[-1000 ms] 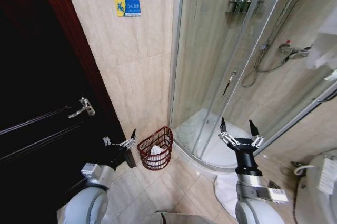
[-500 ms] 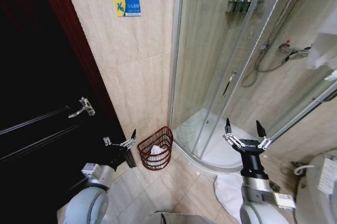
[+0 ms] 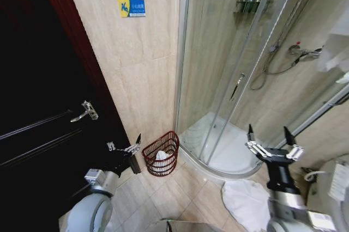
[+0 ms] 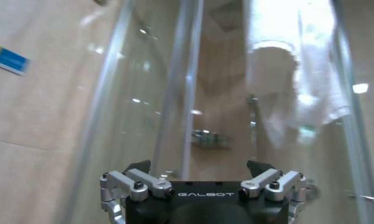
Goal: Discard the used towel into the hamper.
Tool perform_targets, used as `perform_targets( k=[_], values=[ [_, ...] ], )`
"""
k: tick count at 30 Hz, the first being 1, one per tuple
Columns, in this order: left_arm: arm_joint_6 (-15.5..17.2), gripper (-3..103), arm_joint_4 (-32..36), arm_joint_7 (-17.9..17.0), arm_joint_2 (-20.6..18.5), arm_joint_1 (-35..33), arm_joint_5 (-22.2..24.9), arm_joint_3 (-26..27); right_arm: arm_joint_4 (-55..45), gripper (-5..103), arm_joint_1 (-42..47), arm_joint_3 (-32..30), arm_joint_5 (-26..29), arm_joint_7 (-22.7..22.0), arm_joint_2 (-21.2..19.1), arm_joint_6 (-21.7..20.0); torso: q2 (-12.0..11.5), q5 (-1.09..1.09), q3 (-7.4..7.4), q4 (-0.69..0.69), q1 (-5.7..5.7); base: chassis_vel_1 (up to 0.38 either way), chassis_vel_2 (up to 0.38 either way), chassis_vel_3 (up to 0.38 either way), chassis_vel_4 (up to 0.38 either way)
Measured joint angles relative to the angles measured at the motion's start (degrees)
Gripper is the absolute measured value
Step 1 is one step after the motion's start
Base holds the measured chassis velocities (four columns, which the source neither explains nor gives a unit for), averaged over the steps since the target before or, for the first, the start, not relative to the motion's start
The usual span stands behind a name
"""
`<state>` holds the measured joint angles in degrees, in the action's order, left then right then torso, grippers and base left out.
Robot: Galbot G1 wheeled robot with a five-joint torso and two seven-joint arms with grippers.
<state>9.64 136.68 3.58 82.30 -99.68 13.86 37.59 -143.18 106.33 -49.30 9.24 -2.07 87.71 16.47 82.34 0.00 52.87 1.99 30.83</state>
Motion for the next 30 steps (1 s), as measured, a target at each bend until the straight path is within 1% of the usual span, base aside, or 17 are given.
perform_targets(
  k=[2, 5, 7, 11, 14, 15, 18, 25, 30],
  values=[
    [0.0, 100, 0.0, 0.0, 0.0, 0.0, 0.0, 0.0, -0.1, 100, -0.6, -0.8, 2.1, -1.3, -1.0, -2.0, 0.0, 0.01, 0.0, 0.0, 0.0, 0.0, 0.0, 0.0, 0.0],
    [0.0, 100, 0.0, 0.0, 0.0, 0.0, 0.0, 0.0, -0.2, 100, -0.9, -1.1, 3.8, -1.8, -1.9, -2.5, 0.0, 0.01, 0.0, 0.0, 0.0, 0.0, 0.0, 0.0, 0.0],
    [0.0, 100, 0.0, 0.0, 0.0, 0.0, 0.0, 0.0, -0.2, 100, -0.7, 0.1, 5.2, -2.2, -2.3, -3.2, 0.0, 0.01, 0.0, 0.0, 0.0, 0.0, 0.0, 0.0, 0.0],
    [0.0, 100, 0.0, 0.0, 0.0, 0.0, 0.0, 0.0, -0.2, 100, -0.9, 1.6, 5.8, -2.3, -3.1, -3.8, 0.0, 0.01, 0.0, -0.01, 0.0, 0.0, 0.0, 0.0, 0.0],
    [0.0, 100, 0.0, 0.0, 0.0, 0.0, 0.0, 0.0, -0.2, 100, -1.2, 1.3, 5.7, -2.3, -6.3, -4.6, 0.0, 0.0, 0.0, 0.0, 0.0, 0.0, 0.0, 0.0, 0.0],
    [0.0, 100, 0.0, 0.0, 0.0, 0.0, 0.0, 0.0, -0.2, 100, -1.2, 1.3, 5.7, -2.3, -6.3, -4.6, 0.0, 0.0, 0.0, 0.0, 0.0, 0.0, 0.0, 0.0, 0.0],
    [0.0, 100, 0.0, 0.0, 0.0, 0.0, 0.0, 0.0, -0.2, 100, -1.4, 1.0, 6.1, -2.3, -8.1, -4.9, 0.0, 0.0, 0.0, 0.0, 0.0, 0.0, 0.0, 0.0, 0.0],
    [0.0, 100, 0.0, 0.0, 0.0, 0.0, 0.0, 0.0, -0.1, 100, -2.0, 2.2, 6.2, -2.3, -8.8, -5.4, 0.0, 0.0, 0.0, 0.0, 0.0, -0.007, -0.004, 0.007, 0.008],
    [0.0, 100, 0.0, 0.0, 0.0, 0.0, 0.0, 0.0, -0.1, 100, -1.8, 1.8, 6.1, -2.4, -8.5, -5.4, 0.0, 0.0, 0.0, -0.01, 0.0, -0.059, -0.063, 0.066, 0.069]
  ],
)
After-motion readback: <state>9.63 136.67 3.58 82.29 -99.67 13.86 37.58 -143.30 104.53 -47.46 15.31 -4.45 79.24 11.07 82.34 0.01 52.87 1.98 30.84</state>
